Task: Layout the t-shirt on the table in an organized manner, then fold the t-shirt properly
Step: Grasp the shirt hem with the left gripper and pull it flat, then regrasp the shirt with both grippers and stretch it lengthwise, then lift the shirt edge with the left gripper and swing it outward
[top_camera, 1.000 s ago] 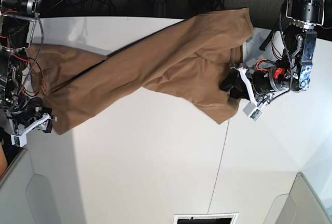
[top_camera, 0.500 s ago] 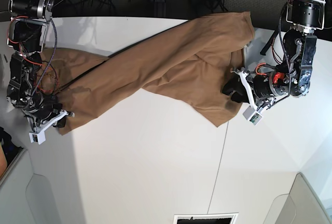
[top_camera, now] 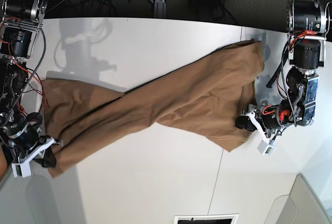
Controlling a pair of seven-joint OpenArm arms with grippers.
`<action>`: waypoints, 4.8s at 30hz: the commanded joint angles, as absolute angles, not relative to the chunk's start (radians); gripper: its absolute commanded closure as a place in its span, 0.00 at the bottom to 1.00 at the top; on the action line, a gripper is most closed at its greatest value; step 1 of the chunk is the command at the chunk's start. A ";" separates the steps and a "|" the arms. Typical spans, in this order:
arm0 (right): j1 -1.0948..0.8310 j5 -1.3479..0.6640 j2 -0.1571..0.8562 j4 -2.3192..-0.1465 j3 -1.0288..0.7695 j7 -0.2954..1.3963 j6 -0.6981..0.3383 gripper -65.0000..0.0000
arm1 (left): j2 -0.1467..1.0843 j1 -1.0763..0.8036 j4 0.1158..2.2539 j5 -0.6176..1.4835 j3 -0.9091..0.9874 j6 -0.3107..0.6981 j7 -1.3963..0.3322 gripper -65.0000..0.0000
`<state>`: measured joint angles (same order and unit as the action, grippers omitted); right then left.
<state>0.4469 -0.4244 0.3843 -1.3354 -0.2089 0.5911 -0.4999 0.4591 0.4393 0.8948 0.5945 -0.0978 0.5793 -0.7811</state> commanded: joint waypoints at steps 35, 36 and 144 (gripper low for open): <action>-0.162 -0.670 0.501 -1.804 -0.522 0.744 -0.523 0.43 | 0.516 0.595 0.913 0.846 -0.097 0.637 -1.089 0.54; -0.149 -0.669 0.499 -1.800 -0.522 0.739 -0.515 0.43 | 0.528 0.595 0.943 0.883 -0.097 0.642 -1.118 0.54; 0.274 -0.387 0.451 -1.103 -0.216 0.572 -0.476 1.00 | 0.815 -0.332 2.078 1.320 -0.089 0.698 -1.285 0.86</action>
